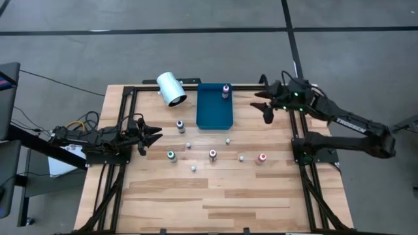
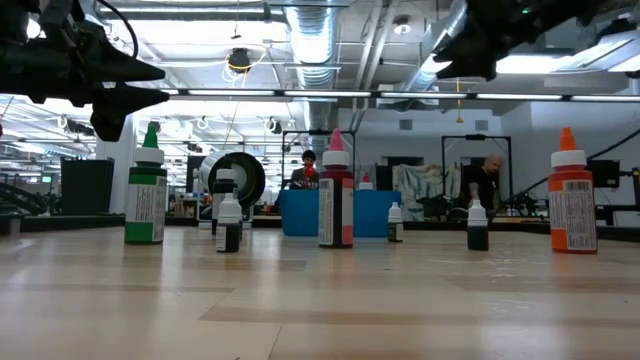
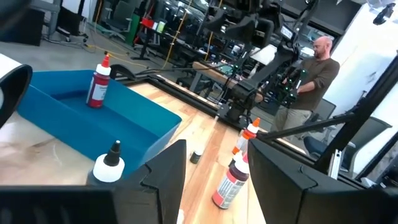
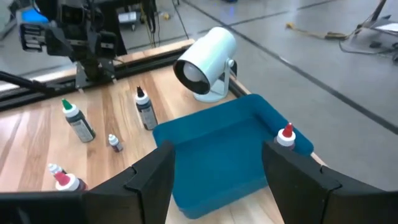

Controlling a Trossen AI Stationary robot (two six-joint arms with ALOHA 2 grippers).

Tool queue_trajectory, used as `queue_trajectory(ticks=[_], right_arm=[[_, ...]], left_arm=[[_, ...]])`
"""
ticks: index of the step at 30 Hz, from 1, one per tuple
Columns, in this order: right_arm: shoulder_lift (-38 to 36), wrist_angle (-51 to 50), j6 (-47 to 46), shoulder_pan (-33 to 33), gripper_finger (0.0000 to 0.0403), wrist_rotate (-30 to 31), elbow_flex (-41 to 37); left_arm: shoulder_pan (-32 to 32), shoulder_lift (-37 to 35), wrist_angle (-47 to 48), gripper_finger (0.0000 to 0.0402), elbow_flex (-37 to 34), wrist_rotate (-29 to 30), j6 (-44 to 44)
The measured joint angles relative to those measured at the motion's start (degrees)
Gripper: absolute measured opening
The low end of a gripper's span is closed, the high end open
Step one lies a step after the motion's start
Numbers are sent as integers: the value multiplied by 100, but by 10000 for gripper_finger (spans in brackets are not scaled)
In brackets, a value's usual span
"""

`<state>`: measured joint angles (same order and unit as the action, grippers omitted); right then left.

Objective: Pick & Place food coloring
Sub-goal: Put the large black food coloring bottle into the blue bin

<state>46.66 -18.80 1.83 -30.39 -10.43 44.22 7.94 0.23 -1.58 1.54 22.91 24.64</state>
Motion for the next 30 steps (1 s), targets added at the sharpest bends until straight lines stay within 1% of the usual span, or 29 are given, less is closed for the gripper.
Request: queue_trajectory(ticks=[3, 10, 21, 27, 30], right_arm=[[-423, 124, -140, 0, 225, 51, -312], [-1433, 257, -530, 0, 225, 445, -1016], [-3184, 252, -1094, 0, 225, 591, -1867], [-3899, 142, -1236, 0, 225, 622, -2333], [-4148, -20, -1343, 0, 225, 748, -2521]], left_arm=[[-2, 0, -3, 163, 0, 72, 2], [-1, 0, -7, 163, 0, 141, 216], [-2, 2, -7, 163, 0, 199, 287], [-1, 2, -8, 163, 0, 198, 399], [-2, 2, -7, 163, 0, 198, 454]])
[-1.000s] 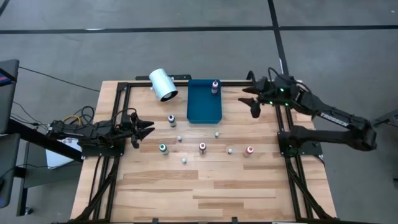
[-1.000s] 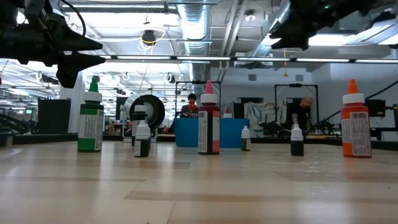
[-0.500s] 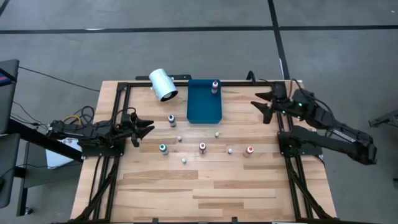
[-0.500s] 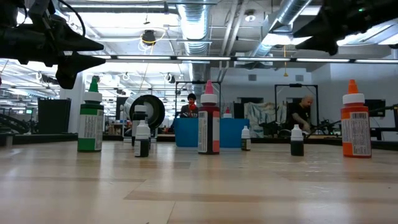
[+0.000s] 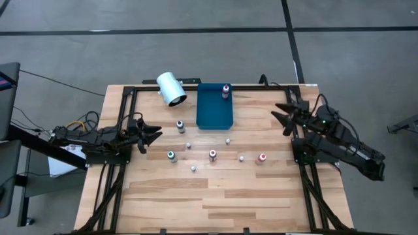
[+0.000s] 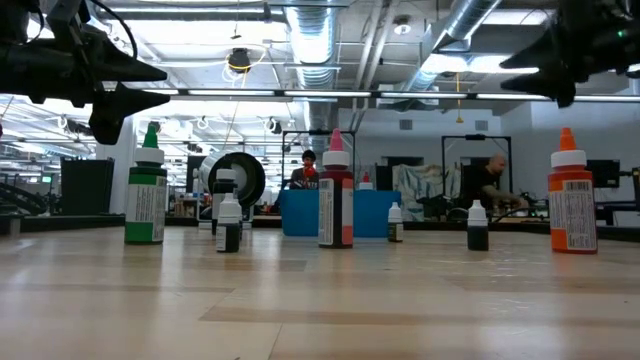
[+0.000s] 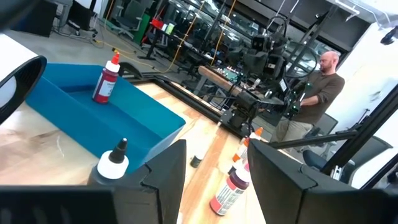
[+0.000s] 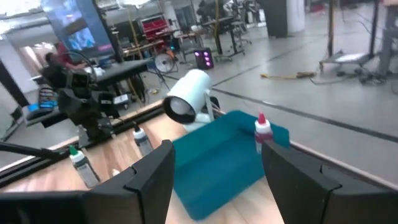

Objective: Pick & Place food coloring
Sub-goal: Put the large black food coloring bottle into the blue bin

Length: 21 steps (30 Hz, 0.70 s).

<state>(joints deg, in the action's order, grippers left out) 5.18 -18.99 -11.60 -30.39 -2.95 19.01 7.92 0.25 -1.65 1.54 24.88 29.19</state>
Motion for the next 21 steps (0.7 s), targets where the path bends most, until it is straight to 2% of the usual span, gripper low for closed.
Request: queue_trajectory(ticks=[6, 12, 17, 21], right_arm=[[-474, -3, 1, 1, 225, 207, -374], [-506, 279, -53, 1, 225, 316, -698], [-505, 634, -113, 0, 225, 314, -937], [-504, 592, -189, 0, 225, 321, -1009]], left_arm=[[0, 0, 0, 163, 0, -8, 67], [0, 11, -154, 163, 5, 63, -229], [0, 119, -148, 163, 422, 108, -588], [0, 576, -150, 163, 973, 137, -1023]])
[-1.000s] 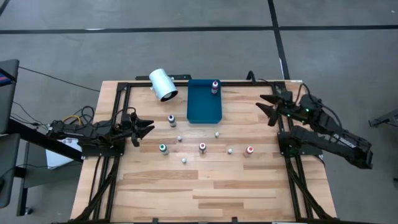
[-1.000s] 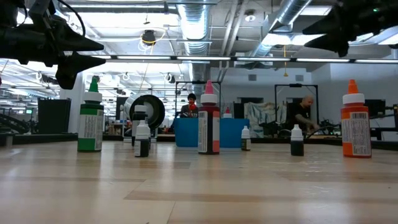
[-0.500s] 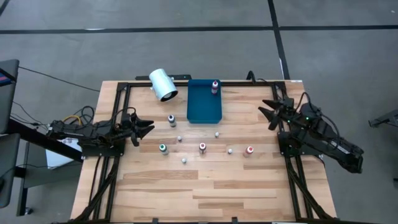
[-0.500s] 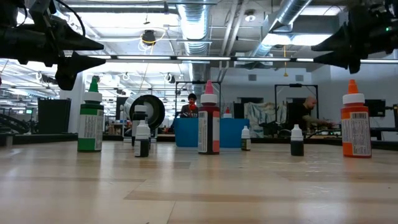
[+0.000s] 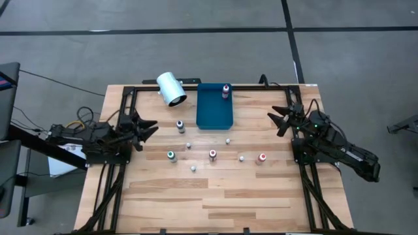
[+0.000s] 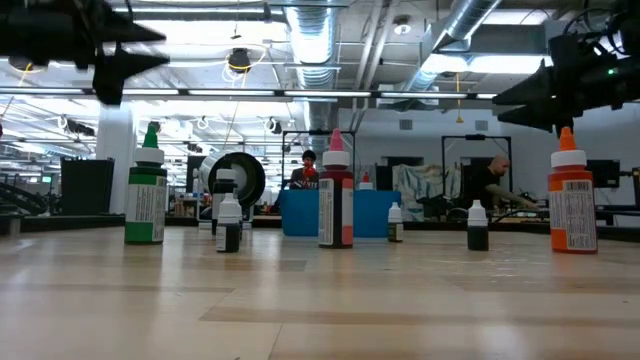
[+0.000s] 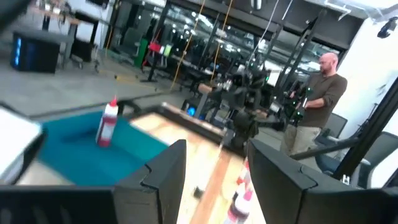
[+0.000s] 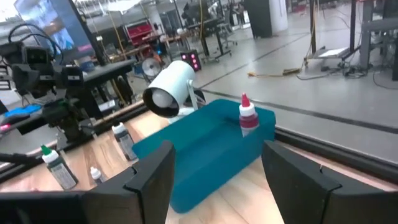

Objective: Pick & Place food coloring
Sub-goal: Put the large black food coloring bottle into the blue bin

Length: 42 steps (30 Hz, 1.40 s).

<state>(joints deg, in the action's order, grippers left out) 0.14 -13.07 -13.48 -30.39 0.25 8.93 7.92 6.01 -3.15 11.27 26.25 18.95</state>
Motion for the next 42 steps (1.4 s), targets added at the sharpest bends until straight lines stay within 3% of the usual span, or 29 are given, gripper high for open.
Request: queue_trajectory(ticks=[5, 14, 21, 27, 34, 42], right_arm=[[-2, 28, 23, 0, 225, 9, 11], [-2, 25, 27, 0, 225, 9, 11], [-2, 24, 1, 0, 225, 7, 11], [-2, 21, -4, 0, 225, -11, 11], [-2, 19, -6, 0, 225, -15, 11], [0, 19, -15, 0, 225, -17, 13]], left_arm=[[0, 1065, 373, 163, 978, 3, -416], [2, 3303, 2706, 163, 3182, 553, -450], [-4, 4514, 3686, 163, 4318, 726, -283], [-48, 5198, 4287, 163, 4755, 686, 654], [-648, 5690, 5239, 163, 4810, -284, 2145], [-1585, 6099, 5465, 163, 4810, -1021, 2486]])
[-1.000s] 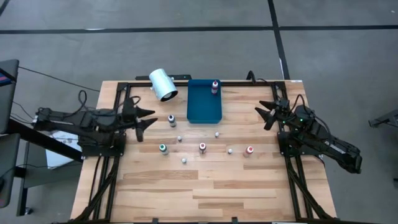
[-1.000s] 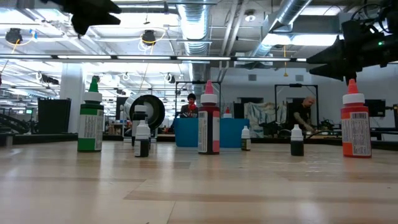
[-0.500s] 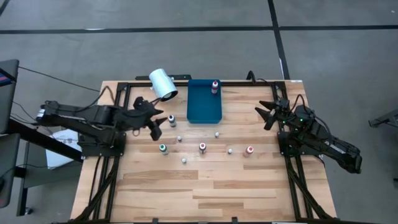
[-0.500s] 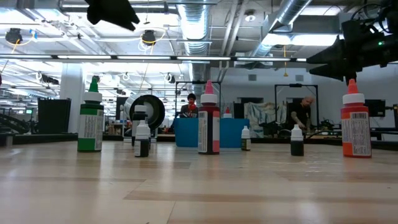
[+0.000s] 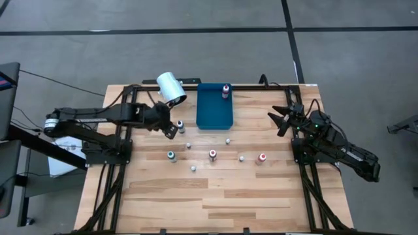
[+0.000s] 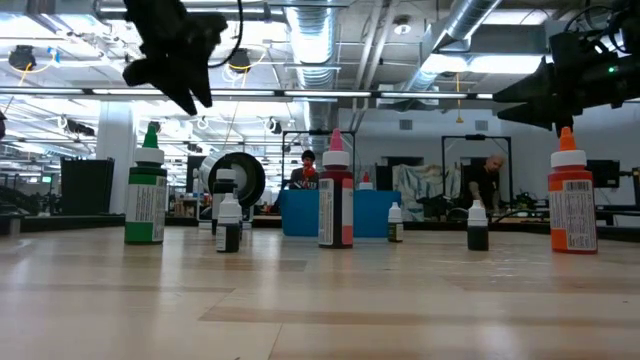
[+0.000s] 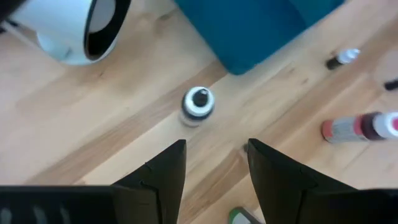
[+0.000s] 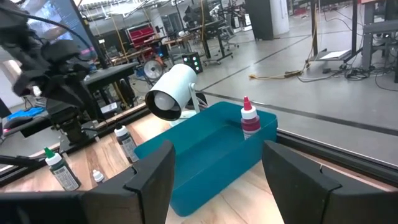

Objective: Pick & Place food coloring
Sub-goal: Put the large black food coloring bottle into the blue bin

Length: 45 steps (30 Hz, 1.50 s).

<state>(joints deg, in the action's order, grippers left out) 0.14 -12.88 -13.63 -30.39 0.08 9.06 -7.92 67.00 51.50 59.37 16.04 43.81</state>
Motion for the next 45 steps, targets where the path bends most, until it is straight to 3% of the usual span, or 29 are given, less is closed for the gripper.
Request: queue_trajectory(ticks=[9, 25, 45], right_arm=[[0, -2, -2, 0, 225, -2, 4], [0, -2, -2, 0, 225, 8, 4], [0, -10, -55, -13, 225, 36, 4]], left_arm=[[-701, 361, -110, 163, 2, -630, -207], [-1135, 908, -901, 163, 2, -1174, -655], [-1148, 1640, -902, 163, 8, -1030, -528]])
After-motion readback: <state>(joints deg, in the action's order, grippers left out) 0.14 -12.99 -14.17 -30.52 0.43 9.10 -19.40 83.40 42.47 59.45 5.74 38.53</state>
